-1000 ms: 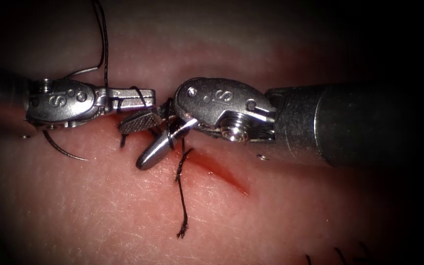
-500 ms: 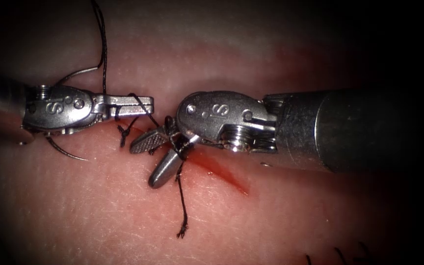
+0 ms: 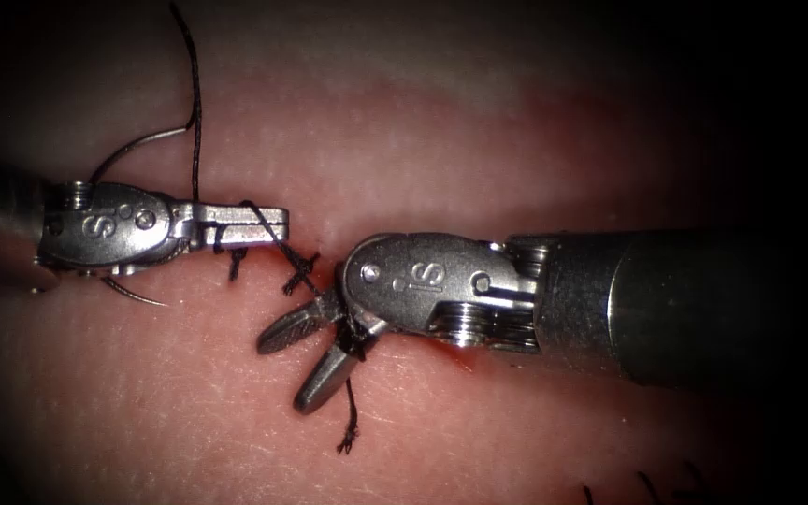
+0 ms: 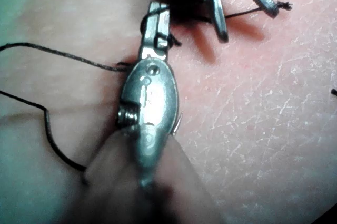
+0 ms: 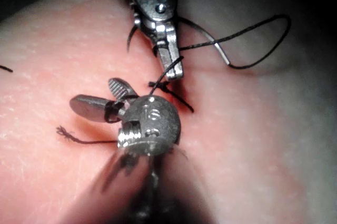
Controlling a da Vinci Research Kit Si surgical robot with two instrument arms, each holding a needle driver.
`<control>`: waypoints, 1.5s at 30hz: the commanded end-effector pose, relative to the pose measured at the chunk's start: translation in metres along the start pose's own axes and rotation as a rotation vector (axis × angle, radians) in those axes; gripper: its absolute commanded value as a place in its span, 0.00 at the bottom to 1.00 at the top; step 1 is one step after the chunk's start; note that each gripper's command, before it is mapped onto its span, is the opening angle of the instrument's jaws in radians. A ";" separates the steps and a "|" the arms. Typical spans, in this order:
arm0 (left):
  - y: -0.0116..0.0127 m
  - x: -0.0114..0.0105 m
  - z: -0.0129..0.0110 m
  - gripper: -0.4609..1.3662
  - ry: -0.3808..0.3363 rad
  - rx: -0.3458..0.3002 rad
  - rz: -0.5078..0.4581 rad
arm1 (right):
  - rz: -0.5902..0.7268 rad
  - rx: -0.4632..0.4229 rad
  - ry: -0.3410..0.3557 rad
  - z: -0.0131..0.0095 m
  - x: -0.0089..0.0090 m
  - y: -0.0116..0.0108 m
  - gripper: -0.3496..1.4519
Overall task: Wound Closure
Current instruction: Grab the short tail with the right gripper
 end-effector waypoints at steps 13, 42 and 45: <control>0.0003 -0.0005 -0.0002 0.06 0.002 -0.004 -0.007 | -0.027 0.026 -0.003 -0.0002 -0.0005 -0.0023 0.82; 0.0015 -0.0013 -0.0004 0.06 0.001 -0.004 -0.019 | -0.079 0.063 -0.070 0.0019 -0.0050 -0.0044 0.32; 0.0017 -0.0013 -0.0005 0.06 0.001 -0.004 -0.018 | -0.080 0.083 -0.066 0.0018 -0.0051 -0.0041 0.00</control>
